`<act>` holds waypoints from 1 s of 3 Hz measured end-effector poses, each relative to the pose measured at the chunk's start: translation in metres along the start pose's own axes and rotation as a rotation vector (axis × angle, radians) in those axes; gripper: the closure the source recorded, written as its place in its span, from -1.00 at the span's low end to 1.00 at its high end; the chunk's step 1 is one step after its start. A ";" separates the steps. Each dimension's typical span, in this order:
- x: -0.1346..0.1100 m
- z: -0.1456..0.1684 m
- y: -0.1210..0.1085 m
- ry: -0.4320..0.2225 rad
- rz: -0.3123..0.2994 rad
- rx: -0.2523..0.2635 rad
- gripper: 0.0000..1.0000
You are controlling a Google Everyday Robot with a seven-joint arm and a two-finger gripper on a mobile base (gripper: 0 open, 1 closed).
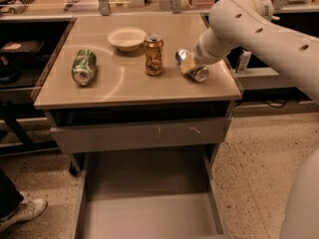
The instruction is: Pick redbull can from middle drawer and place on counter
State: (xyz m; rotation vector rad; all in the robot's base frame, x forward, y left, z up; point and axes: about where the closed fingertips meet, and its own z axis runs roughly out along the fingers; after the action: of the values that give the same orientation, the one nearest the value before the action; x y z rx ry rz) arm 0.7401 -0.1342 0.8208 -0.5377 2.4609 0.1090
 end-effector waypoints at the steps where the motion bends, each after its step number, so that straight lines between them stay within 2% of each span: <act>1: 0.000 0.000 0.000 0.000 0.000 0.000 -0.31; 2: 0.000 0.000 0.000 0.000 0.000 0.000 -0.77; 3: 0.000 0.000 0.000 0.000 0.000 0.000 -1.00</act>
Offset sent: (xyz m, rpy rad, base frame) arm 0.0000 0.0000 0.0000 0.0000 0.0000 0.0000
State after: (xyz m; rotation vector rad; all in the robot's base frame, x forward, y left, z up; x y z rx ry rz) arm 0.7401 -0.1341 0.8207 -0.5379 2.4611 0.1091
